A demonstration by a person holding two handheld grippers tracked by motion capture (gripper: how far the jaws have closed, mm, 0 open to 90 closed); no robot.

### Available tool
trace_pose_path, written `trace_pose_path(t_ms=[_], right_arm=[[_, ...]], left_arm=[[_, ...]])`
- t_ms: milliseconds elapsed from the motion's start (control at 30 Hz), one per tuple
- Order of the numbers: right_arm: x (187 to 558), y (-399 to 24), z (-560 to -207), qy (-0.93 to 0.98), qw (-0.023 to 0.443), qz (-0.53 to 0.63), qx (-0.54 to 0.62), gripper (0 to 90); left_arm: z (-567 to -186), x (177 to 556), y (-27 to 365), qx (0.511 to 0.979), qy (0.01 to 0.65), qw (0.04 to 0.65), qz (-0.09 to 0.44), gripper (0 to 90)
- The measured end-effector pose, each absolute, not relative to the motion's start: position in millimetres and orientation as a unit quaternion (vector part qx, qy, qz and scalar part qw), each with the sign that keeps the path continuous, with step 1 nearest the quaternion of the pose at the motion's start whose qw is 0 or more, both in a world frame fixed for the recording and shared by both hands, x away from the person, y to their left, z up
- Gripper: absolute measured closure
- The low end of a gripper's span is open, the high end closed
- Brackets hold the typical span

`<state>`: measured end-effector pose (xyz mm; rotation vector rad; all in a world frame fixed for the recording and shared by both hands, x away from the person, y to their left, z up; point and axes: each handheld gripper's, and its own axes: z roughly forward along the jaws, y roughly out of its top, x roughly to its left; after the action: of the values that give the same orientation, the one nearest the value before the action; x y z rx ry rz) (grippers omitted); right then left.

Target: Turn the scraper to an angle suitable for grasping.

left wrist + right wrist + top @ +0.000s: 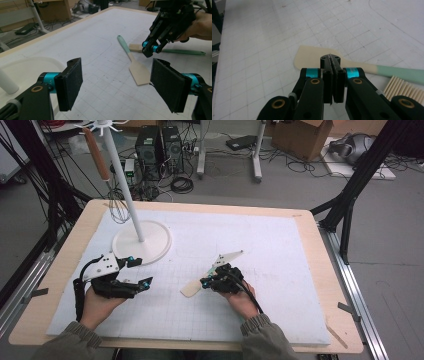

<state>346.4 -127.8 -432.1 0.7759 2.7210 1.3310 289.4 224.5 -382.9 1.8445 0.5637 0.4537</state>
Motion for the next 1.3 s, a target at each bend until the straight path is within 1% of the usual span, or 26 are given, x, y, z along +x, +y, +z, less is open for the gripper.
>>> trace_pose_path(t_ms=[133,467,867,1300], right_arm=[[351.2,-123.8,-438.6,0.873,0.003,0.415,0.257,89.3],[358.4,-117.7,-445.2,0.877,0.019,0.397,0.271,89.3],[362.2,-89.4,-443.8,0.887,0.028,0.39,0.246,89.3],[362.0,-75.4,-446.6,0.884,0.021,0.403,0.237,89.4]], left_arm=[[-382.8,289.2,225.2,0.779,0.237,0.549,0.19,26.2],[-383.3,289.3,224.3,0.78,0.234,0.548,0.19,26.5],[-383.4,289.1,224.0,0.781,0.232,0.549,0.189,26.5],[-383.6,289.4,223.3,0.781,0.231,0.55,0.187,26.5]])
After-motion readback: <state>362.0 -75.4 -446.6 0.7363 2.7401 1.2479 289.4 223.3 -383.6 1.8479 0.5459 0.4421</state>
